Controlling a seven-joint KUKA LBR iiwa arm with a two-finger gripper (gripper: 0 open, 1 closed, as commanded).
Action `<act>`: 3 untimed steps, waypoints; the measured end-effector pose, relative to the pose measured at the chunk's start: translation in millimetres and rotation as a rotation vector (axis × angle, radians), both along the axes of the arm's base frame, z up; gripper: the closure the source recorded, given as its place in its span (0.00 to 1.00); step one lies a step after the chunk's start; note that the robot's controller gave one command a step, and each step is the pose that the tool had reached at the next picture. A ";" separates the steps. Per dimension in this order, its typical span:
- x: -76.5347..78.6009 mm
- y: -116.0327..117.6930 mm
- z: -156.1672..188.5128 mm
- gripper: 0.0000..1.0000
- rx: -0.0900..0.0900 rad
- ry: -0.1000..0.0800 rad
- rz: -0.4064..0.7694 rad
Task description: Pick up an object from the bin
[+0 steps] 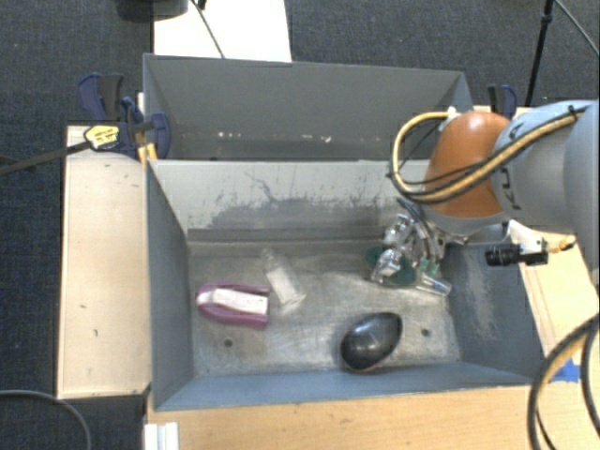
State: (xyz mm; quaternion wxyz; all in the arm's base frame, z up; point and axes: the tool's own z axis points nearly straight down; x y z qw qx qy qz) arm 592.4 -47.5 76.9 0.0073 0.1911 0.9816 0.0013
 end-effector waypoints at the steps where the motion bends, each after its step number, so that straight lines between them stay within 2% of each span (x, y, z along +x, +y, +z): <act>1: 1.0 0.0 14.1 1.00 0.001 0.010 0.003; 3: 3.5 0.3 90.9 1.00 0.001 0.008 0.013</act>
Offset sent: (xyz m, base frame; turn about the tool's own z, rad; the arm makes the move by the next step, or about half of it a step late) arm -0.0001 -0.0002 0.0127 0.0000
